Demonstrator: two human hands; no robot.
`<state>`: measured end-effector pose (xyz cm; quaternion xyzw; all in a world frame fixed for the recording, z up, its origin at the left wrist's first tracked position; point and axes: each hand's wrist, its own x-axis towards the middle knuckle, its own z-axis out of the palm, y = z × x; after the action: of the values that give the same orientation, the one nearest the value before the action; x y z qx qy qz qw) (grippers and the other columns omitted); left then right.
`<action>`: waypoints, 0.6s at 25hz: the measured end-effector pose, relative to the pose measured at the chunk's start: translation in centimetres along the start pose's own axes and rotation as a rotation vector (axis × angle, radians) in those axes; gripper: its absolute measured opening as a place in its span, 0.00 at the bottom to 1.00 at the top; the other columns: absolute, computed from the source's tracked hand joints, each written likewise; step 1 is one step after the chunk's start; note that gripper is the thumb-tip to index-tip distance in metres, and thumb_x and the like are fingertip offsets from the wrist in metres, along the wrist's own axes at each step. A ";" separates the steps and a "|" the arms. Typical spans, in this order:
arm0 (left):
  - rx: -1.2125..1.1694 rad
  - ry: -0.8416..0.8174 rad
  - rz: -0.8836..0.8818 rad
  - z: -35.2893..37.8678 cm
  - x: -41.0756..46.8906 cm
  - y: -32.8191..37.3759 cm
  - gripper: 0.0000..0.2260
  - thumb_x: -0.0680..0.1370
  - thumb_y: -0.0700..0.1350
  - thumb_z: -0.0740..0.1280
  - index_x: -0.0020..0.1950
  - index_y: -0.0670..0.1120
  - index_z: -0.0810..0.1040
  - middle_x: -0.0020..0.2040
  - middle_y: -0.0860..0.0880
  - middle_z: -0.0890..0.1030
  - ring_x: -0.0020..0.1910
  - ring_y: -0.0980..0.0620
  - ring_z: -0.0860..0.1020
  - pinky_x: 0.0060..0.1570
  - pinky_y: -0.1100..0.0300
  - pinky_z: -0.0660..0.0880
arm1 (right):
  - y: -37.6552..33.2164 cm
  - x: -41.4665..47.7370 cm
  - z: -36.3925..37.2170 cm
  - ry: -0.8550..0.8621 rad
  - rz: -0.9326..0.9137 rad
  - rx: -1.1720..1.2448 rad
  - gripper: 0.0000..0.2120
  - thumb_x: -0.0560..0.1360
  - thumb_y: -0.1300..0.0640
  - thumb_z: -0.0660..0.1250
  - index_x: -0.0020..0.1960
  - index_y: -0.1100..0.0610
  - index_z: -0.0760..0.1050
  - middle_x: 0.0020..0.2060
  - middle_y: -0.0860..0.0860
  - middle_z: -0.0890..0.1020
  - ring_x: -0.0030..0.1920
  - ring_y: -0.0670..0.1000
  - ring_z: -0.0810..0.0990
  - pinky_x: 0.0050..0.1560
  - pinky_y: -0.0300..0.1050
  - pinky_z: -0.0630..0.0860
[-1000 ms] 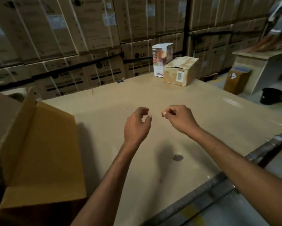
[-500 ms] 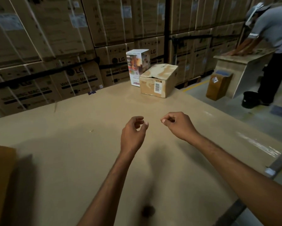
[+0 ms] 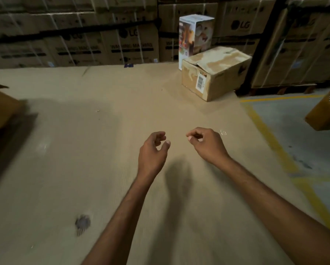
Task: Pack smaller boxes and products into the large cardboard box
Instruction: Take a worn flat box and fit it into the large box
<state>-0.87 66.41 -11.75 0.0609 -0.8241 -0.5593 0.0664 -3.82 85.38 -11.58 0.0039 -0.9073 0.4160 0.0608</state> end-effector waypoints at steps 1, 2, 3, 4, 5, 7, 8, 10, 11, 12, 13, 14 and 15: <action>0.032 0.023 -0.008 0.5 -1.2 0.7 0.13 0.79 0.46 0.71 0.63 0.52 0.79 0.56 0.56 0.84 0.58 0.55 0.81 0.61 0.52 0.77 | 0.8 -0.5 -0.9 -0.022 -0.026 0.006 0.06 0.79 0.56 0.70 0.51 0.50 0.86 0.47 0.42 0.87 0.51 0.43 0.84 0.57 0.43 0.78; 0.066 0.048 -0.009 0.9 -2.3 1.4 0.13 0.79 0.46 0.71 0.64 0.52 0.79 0.57 0.57 0.84 0.59 0.55 0.80 0.61 0.53 0.77 | 1.4 -1.0 -1.8 -0.036 -0.050 0.017 0.06 0.79 0.56 0.70 0.51 0.50 0.85 0.47 0.41 0.87 0.52 0.43 0.83 0.57 0.42 0.78; 0.095 0.071 -0.006 1.3 -3.3 1.9 0.13 0.80 0.47 0.70 0.64 0.52 0.79 0.58 0.57 0.84 0.60 0.55 0.80 0.60 0.53 0.77 | 2.1 -1.7 -2.6 -0.044 -0.068 0.029 0.06 0.79 0.56 0.70 0.51 0.49 0.85 0.47 0.41 0.86 0.52 0.42 0.83 0.57 0.42 0.77; 0.113 0.097 -0.006 1.7 -4.6 2.3 0.14 0.80 0.47 0.70 0.65 0.53 0.78 0.58 0.58 0.83 0.60 0.55 0.79 0.60 0.54 0.76 | 2.7 -2.6 -3.5 -0.051 -0.086 0.043 0.06 0.79 0.56 0.70 0.51 0.49 0.85 0.47 0.40 0.86 0.52 0.41 0.83 0.56 0.42 0.77; 0.123 0.121 -0.010 2.2 -5.9 2.5 0.14 0.80 0.48 0.70 0.65 0.53 0.78 0.59 0.58 0.83 0.61 0.56 0.79 0.60 0.54 0.76 | 3.3 -3.5 -4.4 -0.060 -0.100 0.052 0.06 0.79 0.56 0.70 0.51 0.48 0.85 0.47 0.39 0.86 0.52 0.40 0.82 0.55 0.42 0.77; 0.136 0.160 -0.016 3.3 -8.9 2.7 0.15 0.80 0.49 0.70 0.66 0.53 0.77 0.60 0.59 0.82 0.63 0.56 0.78 0.60 0.54 0.75 | 4.5 -5.6 -5.7 -0.080 -0.125 0.045 0.06 0.79 0.56 0.70 0.51 0.48 0.85 0.46 0.38 0.85 0.50 0.39 0.82 0.52 0.40 0.75; 0.132 0.178 -0.025 3.9 -10.3 2.6 0.15 0.80 0.51 0.70 0.67 0.53 0.77 0.60 0.59 0.82 0.63 0.56 0.77 0.60 0.54 0.75 | 5.1 -6.6 -6.1 -0.094 -0.129 0.048 0.06 0.79 0.56 0.71 0.52 0.48 0.85 0.46 0.38 0.85 0.49 0.39 0.81 0.51 0.39 0.74; 0.091 0.219 -0.052 5.5 -13.4 2.2 0.17 0.80 0.54 0.69 0.68 0.53 0.77 0.61 0.59 0.81 0.64 0.57 0.76 0.59 0.56 0.74 | 6.3 -9.0 -6.9 -0.157 -0.130 0.053 0.06 0.79 0.56 0.71 0.52 0.48 0.86 0.47 0.38 0.85 0.49 0.38 0.81 0.50 0.38 0.73; 0.077 0.234 -0.057 6.5 -15.0 2.1 0.18 0.81 0.57 0.69 0.68 0.53 0.77 0.62 0.58 0.81 0.64 0.58 0.76 0.58 0.57 0.74 | 6.9 -10.2 -7.3 -0.191 -0.144 0.043 0.06 0.79 0.56 0.71 0.52 0.48 0.86 0.47 0.38 0.85 0.49 0.38 0.81 0.50 0.38 0.72; 0.070 0.243 -0.068 7.5 -16.5 2.2 0.20 0.80 0.59 0.68 0.69 0.52 0.76 0.63 0.57 0.81 0.64 0.58 0.76 0.57 0.58 0.73 | 7.6 -11.1 -7.6 -0.221 -0.158 0.031 0.06 0.79 0.56 0.71 0.53 0.48 0.86 0.48 0.38 0.85 0.48 0.38 0.81 0.50 0.38 0.73; 0.062 0.247 -0.087 8.6 -17.6 2.2 0.21 0.80 0.60 0.67 0.70 0.52 0.76 0.64 0.57 0.81 0.64 0.58 0.76 0.57 0.58 0.73 | 8.3 -11.9 -7.8 -0.248 -0.160 0.024 0.07 0.79 0.56 0.71 0.54 0.49 0.85 0.48 0.38 0.85 0.49 0.40 0.81 0.51 0.39 0.73; 0.055 0.251 -0.109 9.7 -18.9 2.4 0.21 0.80 0.60 0.67 0.70 0.52 0.76 0.64 0.56 0.81 0.64 0.58 0.76 0.56 0.59 0.72 | 9.1 -12.9 -8.4 -0.284 -0.160 0.014 0.08 0.79 0.56 0.71 0.55 0.49 0.85 0.50 0.39 0.84 0.50 0.41 0.82 0.52 0.40 0.74; 0.037 0.265 -0.115 10.6 -20.0 2.6 0.22 0.80 0.60 0.66 0.70 0.52 0.76 0.65 0.56 0.80 0.64 0.58 0.76 0.55 0.59 0.72 | 9.9 -13.6 -8.9 -0.320 -0.172 0.011 0.08 0.79 0.56 0.71 0.57 0.49 0.85 0.51 0.40 0.84 0.51 0.42 0.81 0.53 0.41 0.75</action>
<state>16.88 80.56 -14.05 0.1827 -0.8134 -0.5339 0.1411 10.07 97.99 -14.83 0.1478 -0.8995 0.4082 -0.0492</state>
